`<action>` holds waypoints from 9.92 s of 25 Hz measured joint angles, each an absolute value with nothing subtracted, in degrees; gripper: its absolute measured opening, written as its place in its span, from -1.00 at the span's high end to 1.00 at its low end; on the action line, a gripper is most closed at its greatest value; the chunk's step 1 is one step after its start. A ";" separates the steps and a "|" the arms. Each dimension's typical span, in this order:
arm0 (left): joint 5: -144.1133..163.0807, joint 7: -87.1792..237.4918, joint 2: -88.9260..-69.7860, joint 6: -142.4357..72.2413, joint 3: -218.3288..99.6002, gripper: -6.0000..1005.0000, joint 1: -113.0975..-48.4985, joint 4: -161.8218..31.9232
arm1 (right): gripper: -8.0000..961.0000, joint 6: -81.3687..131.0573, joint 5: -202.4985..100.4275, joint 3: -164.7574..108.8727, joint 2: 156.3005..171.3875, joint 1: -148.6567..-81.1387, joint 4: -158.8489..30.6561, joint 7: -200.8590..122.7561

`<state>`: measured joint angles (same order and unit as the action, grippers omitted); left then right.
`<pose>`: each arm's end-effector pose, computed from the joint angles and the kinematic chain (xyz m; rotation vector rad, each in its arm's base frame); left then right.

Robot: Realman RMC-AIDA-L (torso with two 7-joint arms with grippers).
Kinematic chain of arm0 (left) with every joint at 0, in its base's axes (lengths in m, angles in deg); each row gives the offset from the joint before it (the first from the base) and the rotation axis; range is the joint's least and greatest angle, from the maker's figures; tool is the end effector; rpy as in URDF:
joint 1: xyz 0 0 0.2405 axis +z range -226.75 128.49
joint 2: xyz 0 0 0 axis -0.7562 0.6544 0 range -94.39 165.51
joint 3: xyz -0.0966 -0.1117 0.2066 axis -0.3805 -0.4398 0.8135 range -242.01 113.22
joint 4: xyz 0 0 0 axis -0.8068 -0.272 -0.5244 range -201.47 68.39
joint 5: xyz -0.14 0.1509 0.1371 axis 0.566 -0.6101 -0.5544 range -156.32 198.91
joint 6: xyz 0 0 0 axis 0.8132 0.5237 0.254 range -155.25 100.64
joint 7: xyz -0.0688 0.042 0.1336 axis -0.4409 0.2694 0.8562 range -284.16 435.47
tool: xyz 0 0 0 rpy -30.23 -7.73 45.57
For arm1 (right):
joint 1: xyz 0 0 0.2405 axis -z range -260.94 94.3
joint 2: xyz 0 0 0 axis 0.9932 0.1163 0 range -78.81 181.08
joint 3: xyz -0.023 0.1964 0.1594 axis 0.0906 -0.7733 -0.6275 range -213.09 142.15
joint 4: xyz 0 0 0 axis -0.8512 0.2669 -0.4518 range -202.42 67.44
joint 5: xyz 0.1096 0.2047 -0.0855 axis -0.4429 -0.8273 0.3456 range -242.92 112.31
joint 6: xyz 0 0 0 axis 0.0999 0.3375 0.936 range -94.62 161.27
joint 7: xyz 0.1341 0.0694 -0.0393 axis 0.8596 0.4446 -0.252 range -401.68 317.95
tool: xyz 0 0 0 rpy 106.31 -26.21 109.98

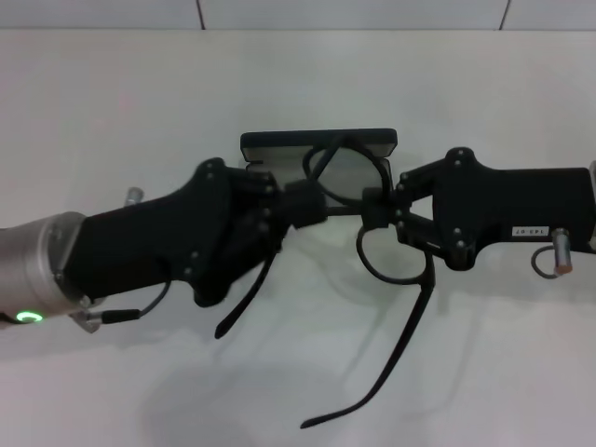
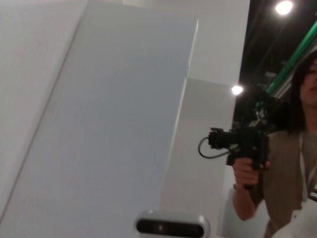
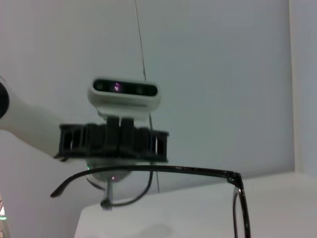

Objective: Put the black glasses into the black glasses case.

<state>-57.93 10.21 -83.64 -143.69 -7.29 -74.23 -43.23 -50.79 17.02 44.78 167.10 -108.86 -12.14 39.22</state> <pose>-0.2283 0.2768 -0.0140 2.6016 0.3291 1.6670 0.1608 0.3553 -0.0304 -2.9304 0.1220 0.8958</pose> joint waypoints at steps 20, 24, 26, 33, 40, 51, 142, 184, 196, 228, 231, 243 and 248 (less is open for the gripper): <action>-58.97 10.88 -83.97 -139.59 -7.55 0.94 -75.83 -45.64 | 0.78 -51.94 13.21 46.45 167.32 -115.73 -17.04 34.96; -58.84 11.04 -83.97 -138.54 -7.83 0.94 -75.96 -45.85 | 0.78 -52.71 12.56 46.39 167.26 -115.75 -17.05 34.90; -58.81 11.51 -83.97 -138.43 -7.85 0.94 -76.00 -45.86 | 0.78 -53.15 12.43 46.10 167.23 -115.57 -16.97 34.86; -58.73 11.77 -83.97 -137.81 -7.95 0.94 -76.09 -45.89 | 0.78 -53.81 11.20 46.07 167.14 -115.24 -17.01 34.53; -58.68 12.43 -83.96 -138.22 -7.93 0.94 -75.96 -46.14 | 0.78 -54.03 10.89 45.92 167.14 -114.67 -16.99 34.26; -56.75 13.64 -82.30 -143.65 -8.04 0.94 -73.34 -45.59 | 0.78 -61.54 9.32 34.76 166.91 -111.33 -16.56 33.59; -40.64 23.19 -76.58 -143.33 -3.63 0.93 -63.69 -49.38 | 0.74 -45.77 67.26 60.37 166.95 -123.71 17.87 77.50; -41.72 28.20 -78.64 -140.49 -3.14 0.93 -61.78 -52.66 | 0.67 -14.17 75.71 88.04 167.32 -145.53 -13.48 78.97; -41.73 28.20 -78.62 -140.39 -3.14 0.93 -61.78 -52.66 | 0.65 -13.89 75.70 88.10 167.32 -145.40 -13.49 79.36; -41.18 21.93 -77.00 -140.84 -8.09 0.93 -68.68 -50.94 | 0.53 -23.94 74.01 73.13 166.99 -106.28 28.80 87.92; -41.31 16.98 -75.86 -139.76 -11.20 0.93 -69.82 -46.67 | 0.51 -26.72 62.49 66.07 167.05 -101.25 29.95 84.40; -66.85 -8.74 -72.02 -116.82 -12.74 0.86 -91.19 -37.91 | 0.44 -59.36 27.15 25.17 166.52 -90.68 7.96 59.36; -81.60 -12.26 -75.12 -105.85 -12.61 0.64 -97.21 -37.97 | 0.41 -62.95 25.91 20.99 166.67 -91.07 0.53 56.14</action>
<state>-81.60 -12.26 -75.12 -105.85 -12.61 -97.21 -37.97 -62.95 25.91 20.99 166.67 -91.07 0.53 56.14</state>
